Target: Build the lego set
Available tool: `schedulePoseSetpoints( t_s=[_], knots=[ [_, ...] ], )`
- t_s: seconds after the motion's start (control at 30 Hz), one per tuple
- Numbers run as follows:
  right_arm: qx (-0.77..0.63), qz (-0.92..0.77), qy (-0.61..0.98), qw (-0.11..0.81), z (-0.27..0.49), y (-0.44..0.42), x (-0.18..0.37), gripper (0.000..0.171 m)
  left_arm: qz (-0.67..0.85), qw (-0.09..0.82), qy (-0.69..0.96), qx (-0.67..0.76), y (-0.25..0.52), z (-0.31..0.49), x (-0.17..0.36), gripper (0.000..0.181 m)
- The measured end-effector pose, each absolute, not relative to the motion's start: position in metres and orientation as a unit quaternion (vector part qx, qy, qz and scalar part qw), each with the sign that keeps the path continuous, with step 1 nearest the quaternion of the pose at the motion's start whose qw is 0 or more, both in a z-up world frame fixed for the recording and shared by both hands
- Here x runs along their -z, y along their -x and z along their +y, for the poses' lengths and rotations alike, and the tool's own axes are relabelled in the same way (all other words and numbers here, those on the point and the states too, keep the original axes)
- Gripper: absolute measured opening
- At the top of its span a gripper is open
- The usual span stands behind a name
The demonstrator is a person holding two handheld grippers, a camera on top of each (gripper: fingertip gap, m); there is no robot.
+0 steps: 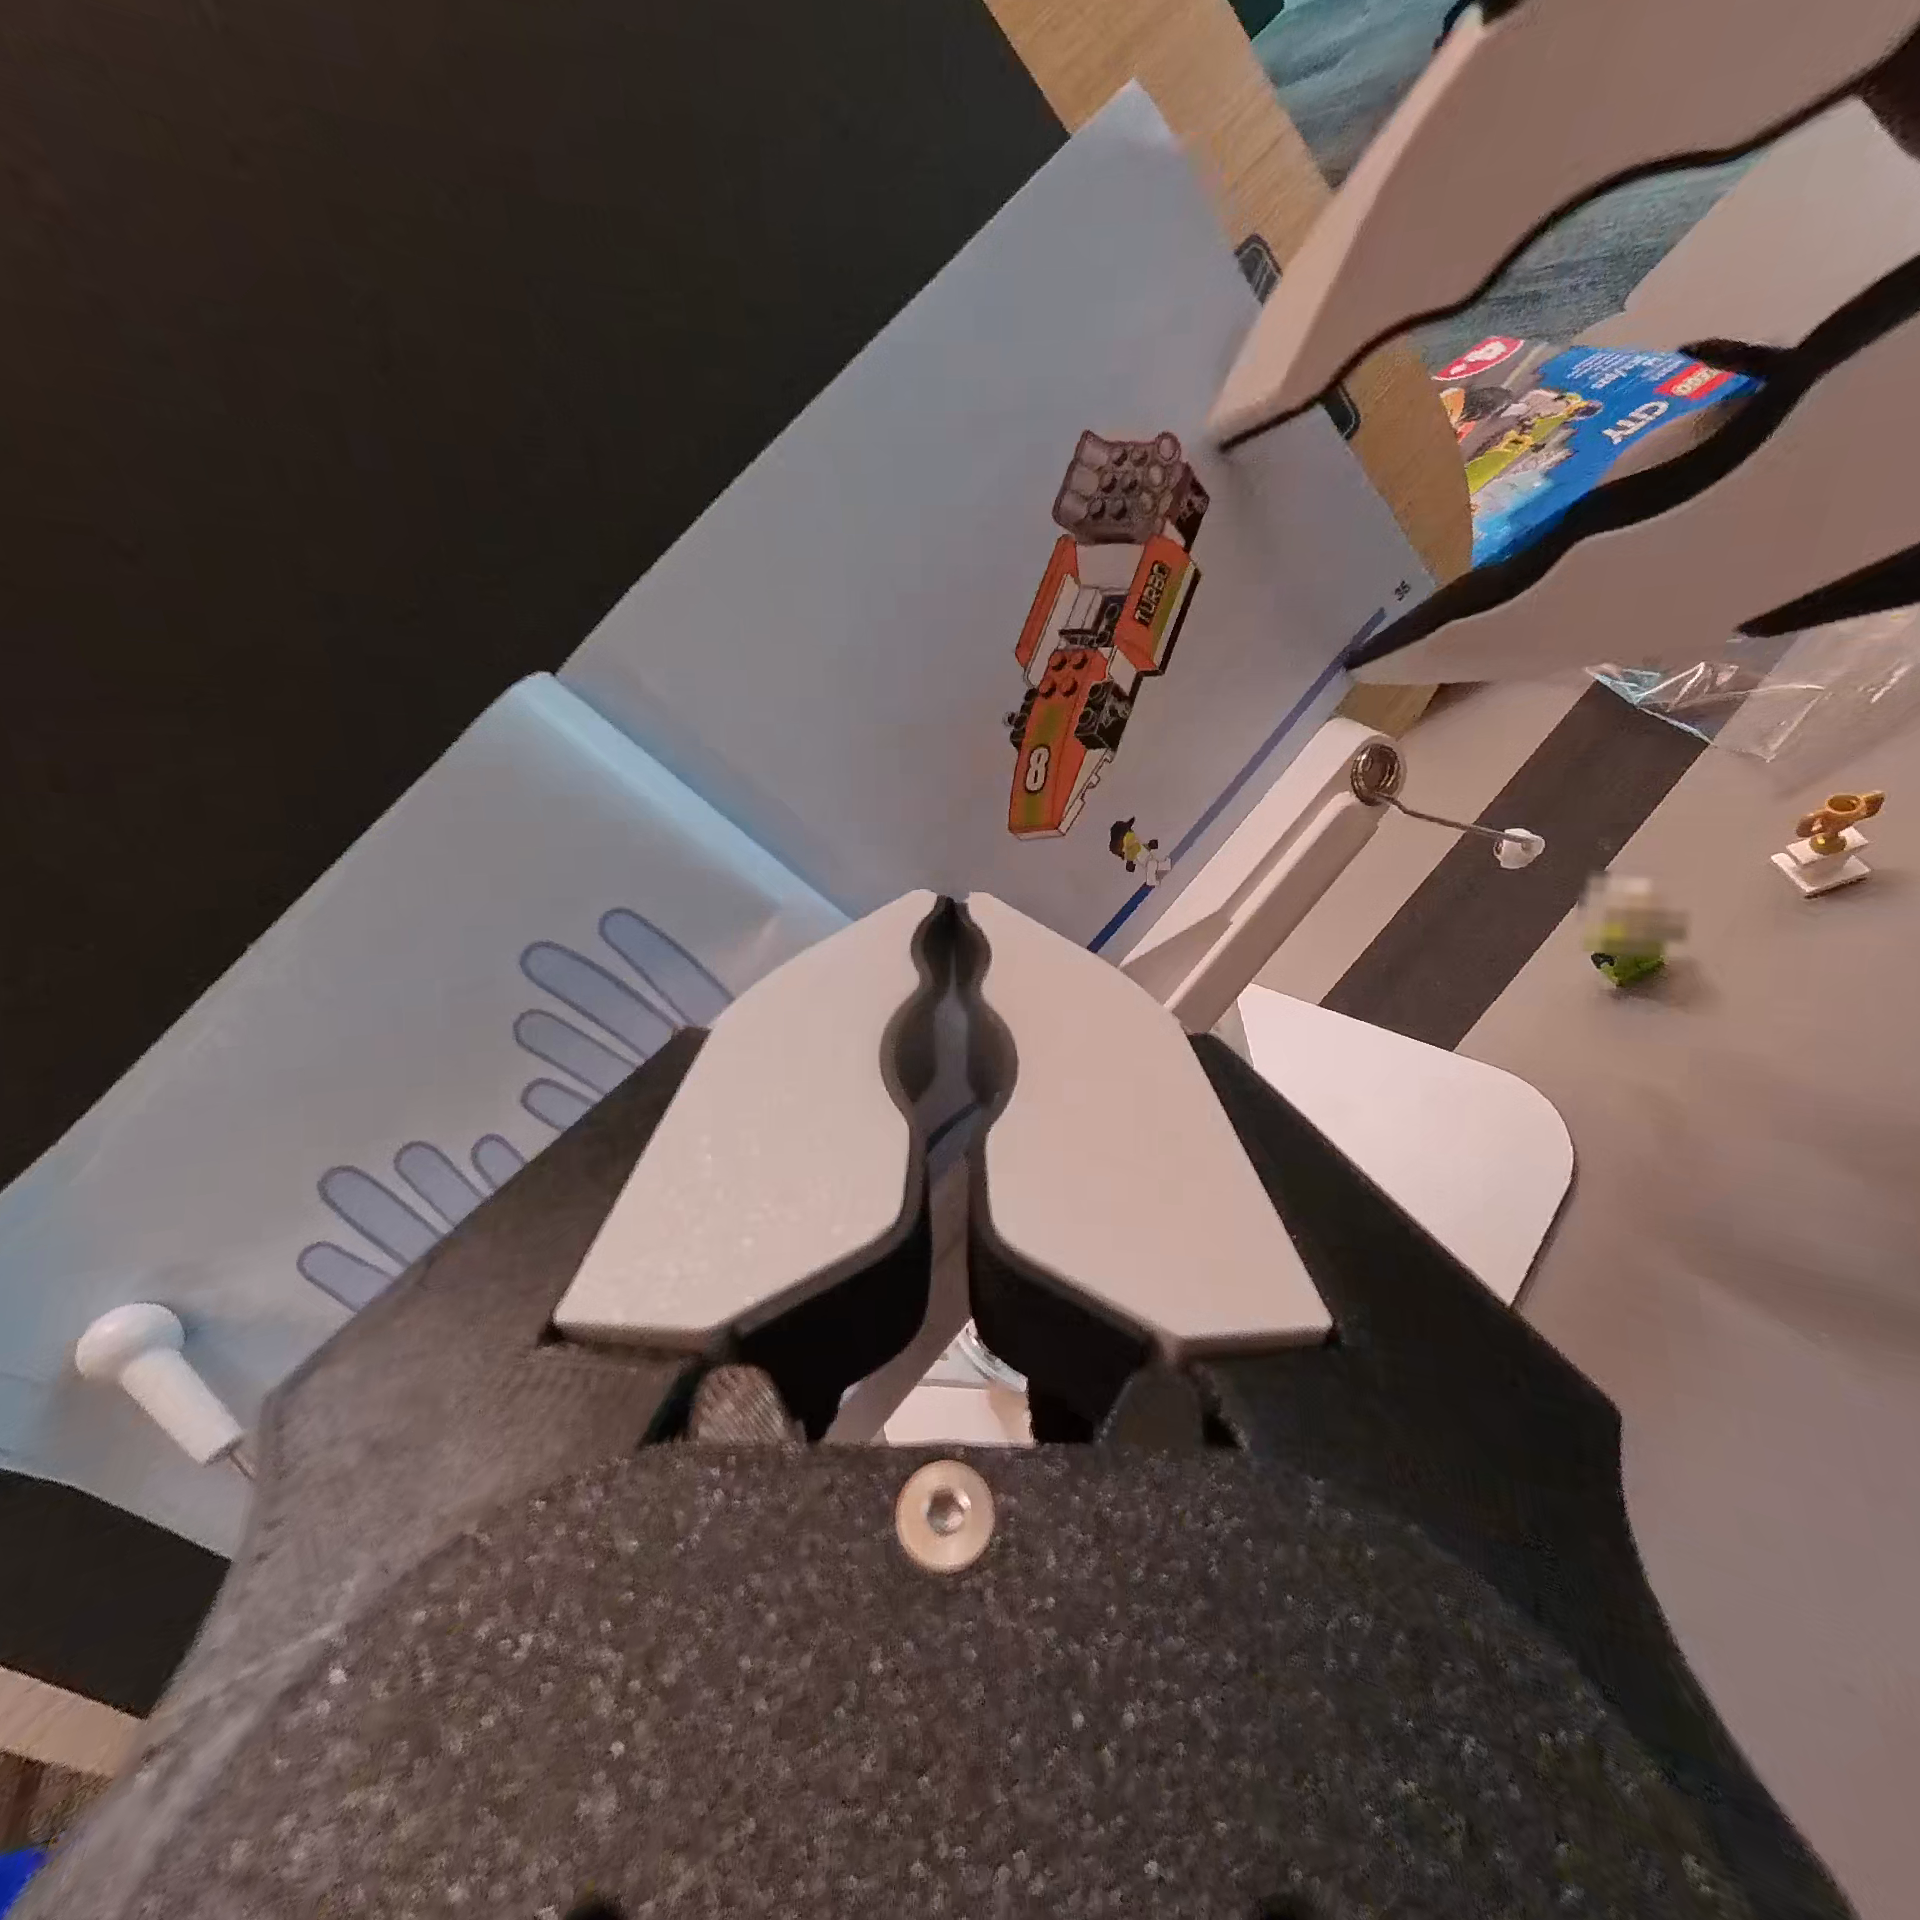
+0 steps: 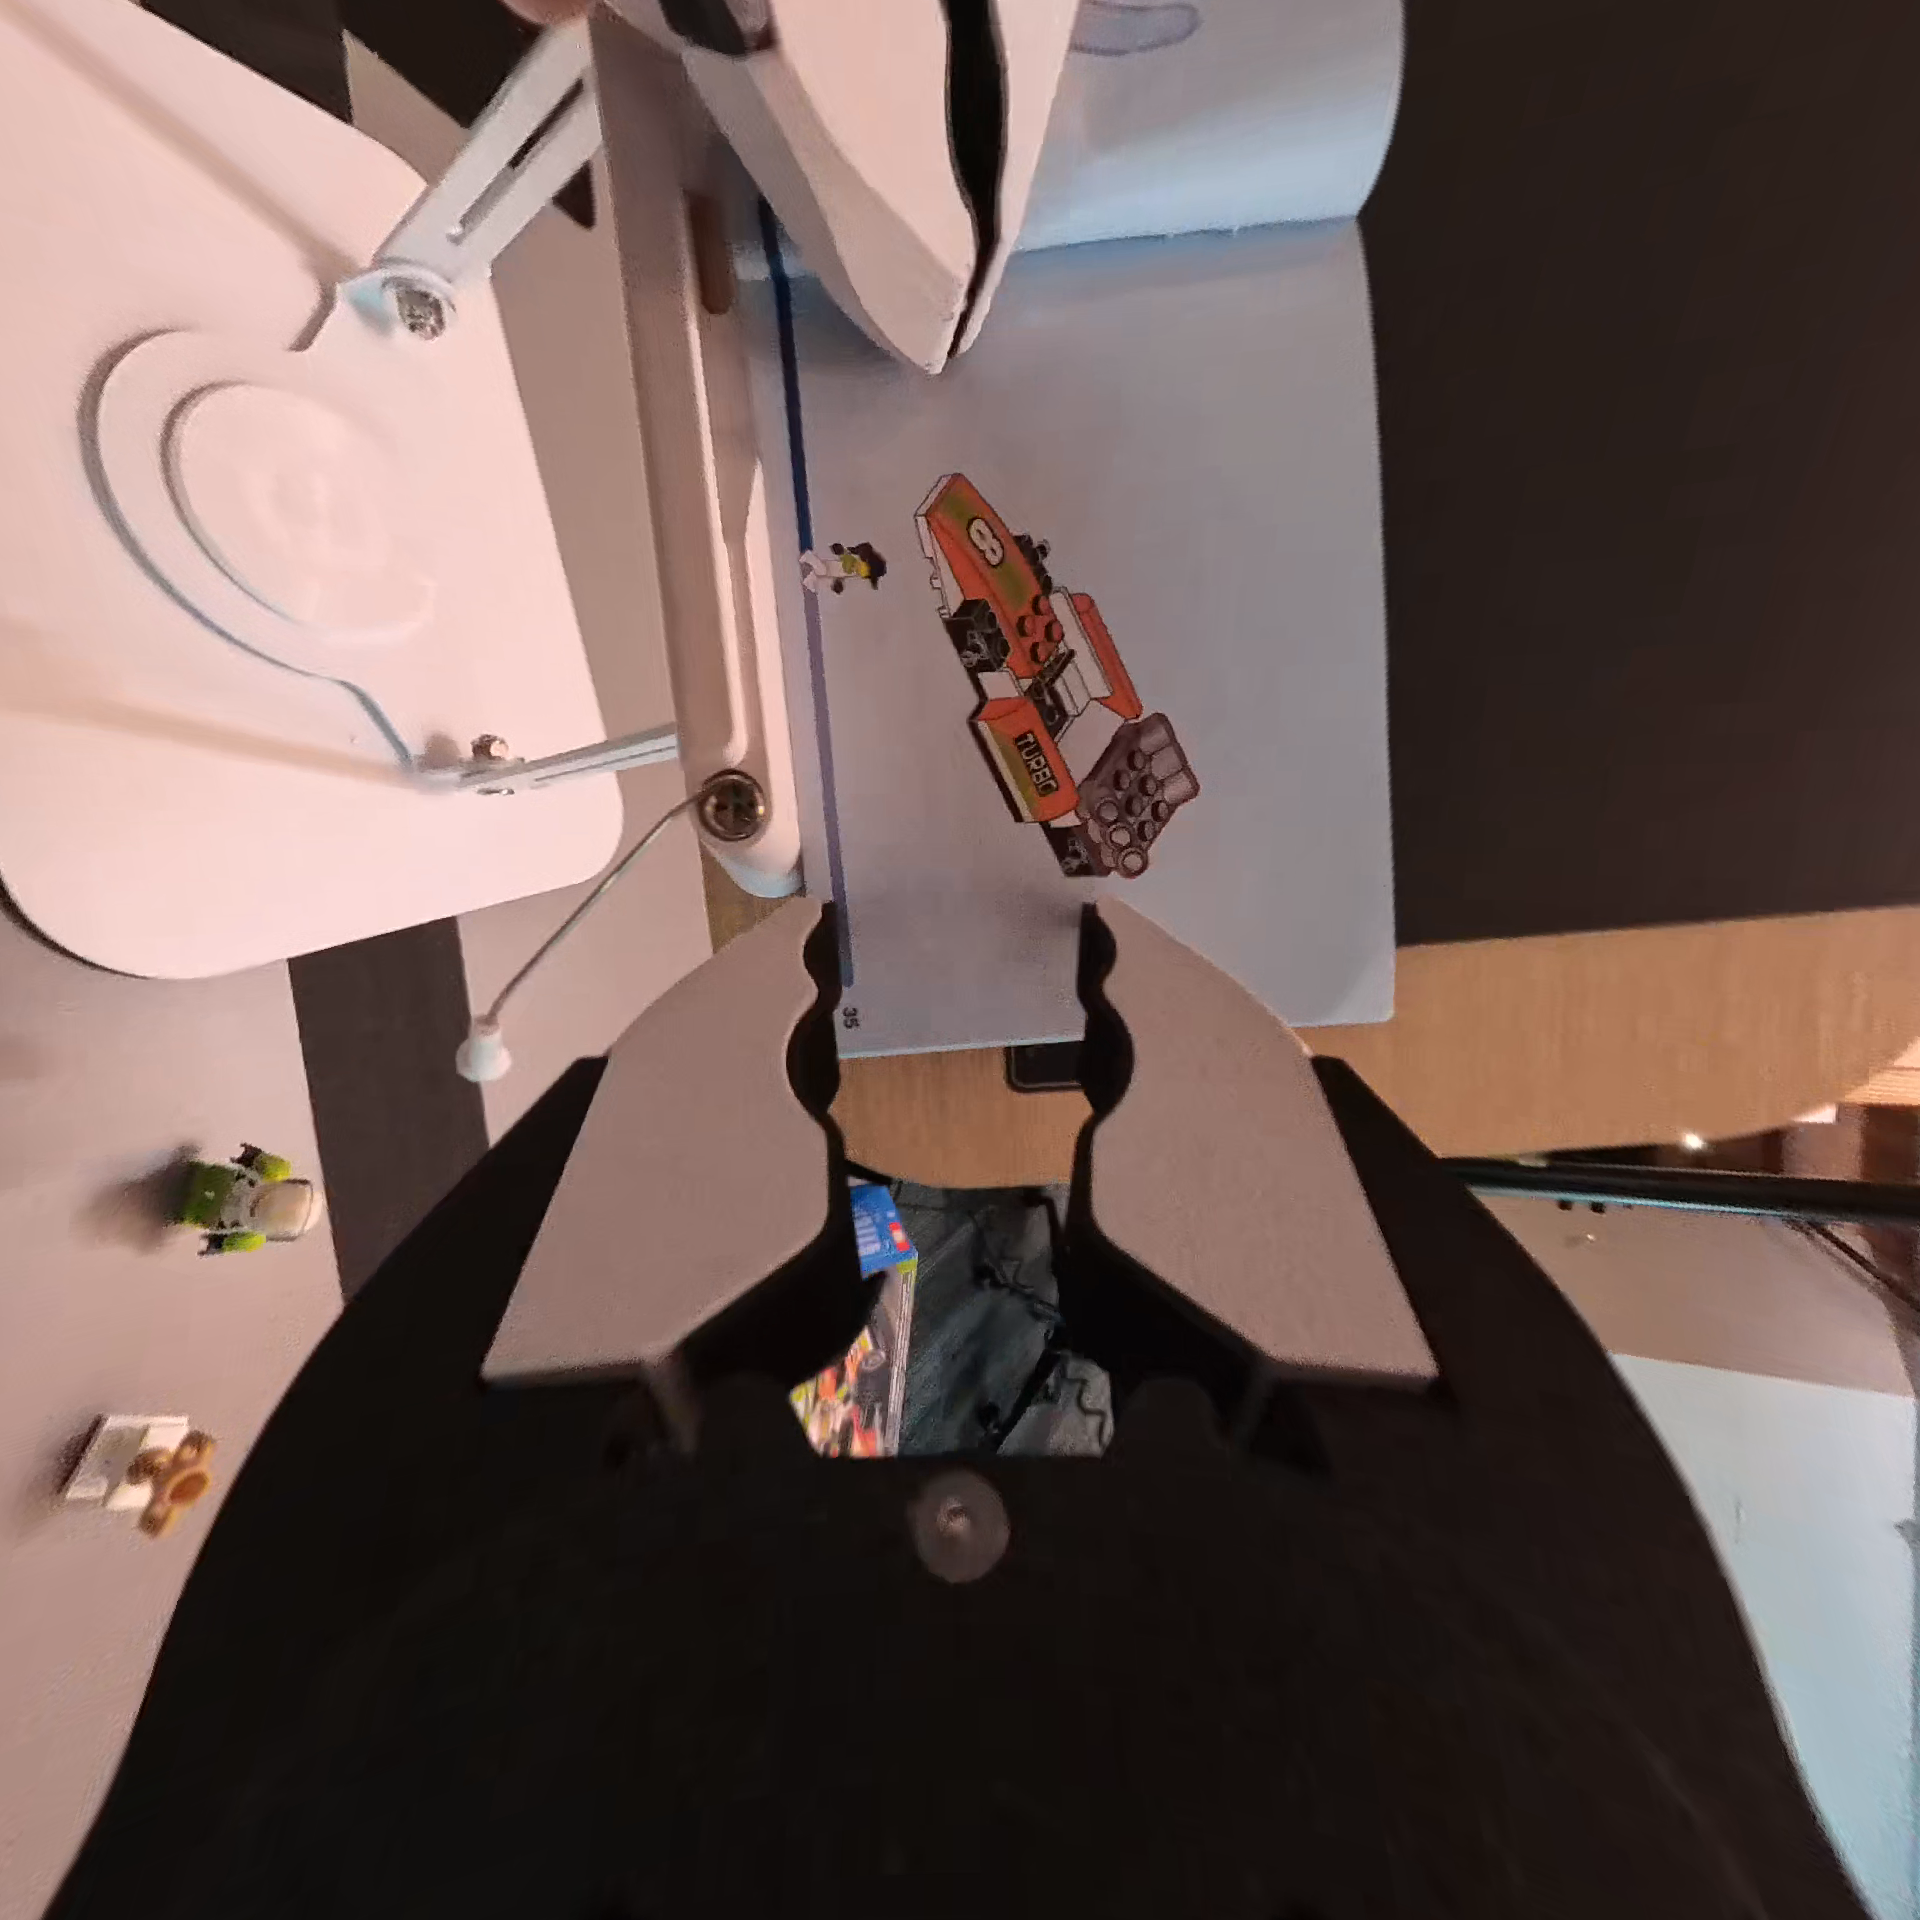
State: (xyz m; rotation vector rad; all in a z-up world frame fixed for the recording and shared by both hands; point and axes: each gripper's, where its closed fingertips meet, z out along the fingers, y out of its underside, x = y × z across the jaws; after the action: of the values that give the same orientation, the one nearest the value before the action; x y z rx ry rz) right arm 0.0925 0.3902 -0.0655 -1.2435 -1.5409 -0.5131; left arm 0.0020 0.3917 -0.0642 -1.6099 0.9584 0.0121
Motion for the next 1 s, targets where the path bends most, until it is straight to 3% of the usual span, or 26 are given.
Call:
schedulePoseSetpoints(
  t_s=[0.3,0.63,0.87,0.9,1.0],
  knots=[
    [0.208,-0.644,0.535,0.505,0.397,-0.093,0.066,0.049,0.424,0.591,0.686,0.002,-0.003,0.392,0.068,0.000],
    [0.196,-0.660,0.531,0.493,0.396,-0.093,0.077,0.000,0.432,0.587,0.684,0.000,-0.001,0.392,0.070,0.000],
    [0.199,-0.623,0.538,0.532,0.403,-0.100,0.052,0.000,0.436,0.593,0.677,0.003,-0.001,0.391,0.069,0.000],
    [0.197,-0.615,0.540,0.540,0.404,-0.101,0.047,0.004,0.438,0.593,0.676,0.002,-0.001,0.391,0.069,0.000],
    [0.193,-0.592,0.554,0.552,0.408,-0.105,0.034,0.054,0.439,0.593,0.675,0.005,-0.002,0.390,0.068,0.000]
  ],
)
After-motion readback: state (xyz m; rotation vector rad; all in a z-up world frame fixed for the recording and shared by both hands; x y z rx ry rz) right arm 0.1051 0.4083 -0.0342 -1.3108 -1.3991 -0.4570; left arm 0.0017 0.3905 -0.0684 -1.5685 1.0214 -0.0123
